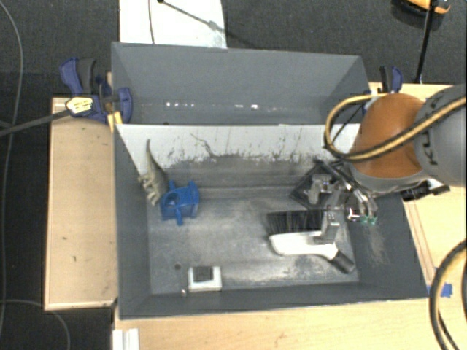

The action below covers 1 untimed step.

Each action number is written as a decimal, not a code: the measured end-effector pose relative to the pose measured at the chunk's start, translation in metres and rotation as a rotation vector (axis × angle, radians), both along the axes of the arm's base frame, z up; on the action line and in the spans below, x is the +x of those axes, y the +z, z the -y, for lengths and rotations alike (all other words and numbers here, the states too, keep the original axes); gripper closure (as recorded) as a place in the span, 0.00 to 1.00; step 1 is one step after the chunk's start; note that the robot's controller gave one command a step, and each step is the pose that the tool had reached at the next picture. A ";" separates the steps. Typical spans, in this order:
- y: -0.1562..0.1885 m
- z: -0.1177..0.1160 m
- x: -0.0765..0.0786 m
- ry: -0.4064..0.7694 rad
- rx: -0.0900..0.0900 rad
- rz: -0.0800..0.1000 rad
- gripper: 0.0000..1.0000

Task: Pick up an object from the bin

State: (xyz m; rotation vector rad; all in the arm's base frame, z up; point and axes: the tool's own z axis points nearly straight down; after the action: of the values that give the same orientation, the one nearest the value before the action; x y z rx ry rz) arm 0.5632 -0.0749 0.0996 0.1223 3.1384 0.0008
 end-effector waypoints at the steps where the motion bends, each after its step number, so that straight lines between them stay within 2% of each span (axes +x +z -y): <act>1: -0.015 -0.014 0.011 0.103 -0.002 0.005 0.00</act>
Offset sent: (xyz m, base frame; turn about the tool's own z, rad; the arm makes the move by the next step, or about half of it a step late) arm -0.0130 0.0666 -0.0296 -0.0921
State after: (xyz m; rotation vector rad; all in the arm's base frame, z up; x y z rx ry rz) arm 0.5738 -0.0611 0.0847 -0.0398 3.1357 -0.0027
